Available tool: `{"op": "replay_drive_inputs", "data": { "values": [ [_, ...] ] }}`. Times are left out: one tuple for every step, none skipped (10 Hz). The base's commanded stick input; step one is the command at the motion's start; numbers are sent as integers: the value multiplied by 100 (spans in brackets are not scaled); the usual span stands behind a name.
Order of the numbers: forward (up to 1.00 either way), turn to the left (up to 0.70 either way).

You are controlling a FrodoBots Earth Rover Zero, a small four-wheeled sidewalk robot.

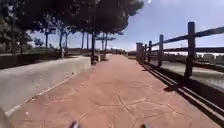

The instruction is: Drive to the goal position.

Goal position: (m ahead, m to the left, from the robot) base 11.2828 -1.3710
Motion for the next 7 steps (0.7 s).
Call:
{"op": "replay_drive_inputs", "data": {
  "values": [
    [100,-40],
    [100,-26],
    [100,0],
    [100,0],
    [100,0],
    [100,0],
    [100,0]
  ]
}}
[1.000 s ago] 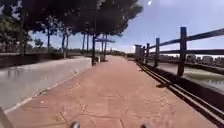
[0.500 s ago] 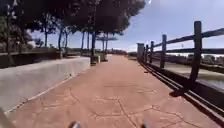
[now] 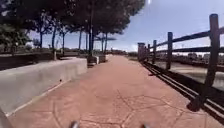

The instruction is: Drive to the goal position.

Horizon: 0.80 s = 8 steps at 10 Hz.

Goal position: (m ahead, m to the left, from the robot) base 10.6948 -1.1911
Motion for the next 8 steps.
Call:
{"op": "replay_drive_inputs", "data": {
  "values": [
    [100,0],
    [100,0],
    [100,0],
    [100,-7],
    [100,-40],
    [100,-40],
    [100,-40],
    [100,-40]
  ]
}}
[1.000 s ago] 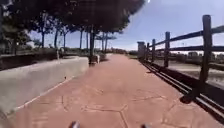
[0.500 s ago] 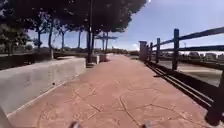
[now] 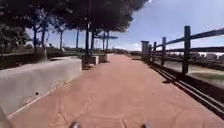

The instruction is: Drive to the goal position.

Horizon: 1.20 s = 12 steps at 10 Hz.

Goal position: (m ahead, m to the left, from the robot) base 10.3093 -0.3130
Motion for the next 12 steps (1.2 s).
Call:
{"op": "replay_drive_inputs", "data": {
  "values": [
    [100,0],
    [100,0],
    [100,0],
    [100,0],
    [100,0],
    [100,0],
    [100,0],
    [100,0],
    [100,0],
    [100,0],
    [100,0],
    [100,0]
  ]
}}
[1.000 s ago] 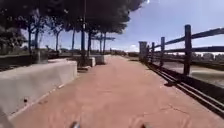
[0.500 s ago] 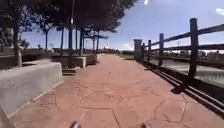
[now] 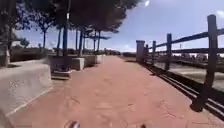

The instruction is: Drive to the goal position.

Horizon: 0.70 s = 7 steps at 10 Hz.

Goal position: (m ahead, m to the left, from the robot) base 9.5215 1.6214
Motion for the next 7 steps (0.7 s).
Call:
{"op": "replay_drive_inputs", "data": {
  "values": [
    [100,0],
    [100,0],
    [100,0],
    [100,0],
    [100,0],
    [100,0],
    [100,0]
  ]
}}
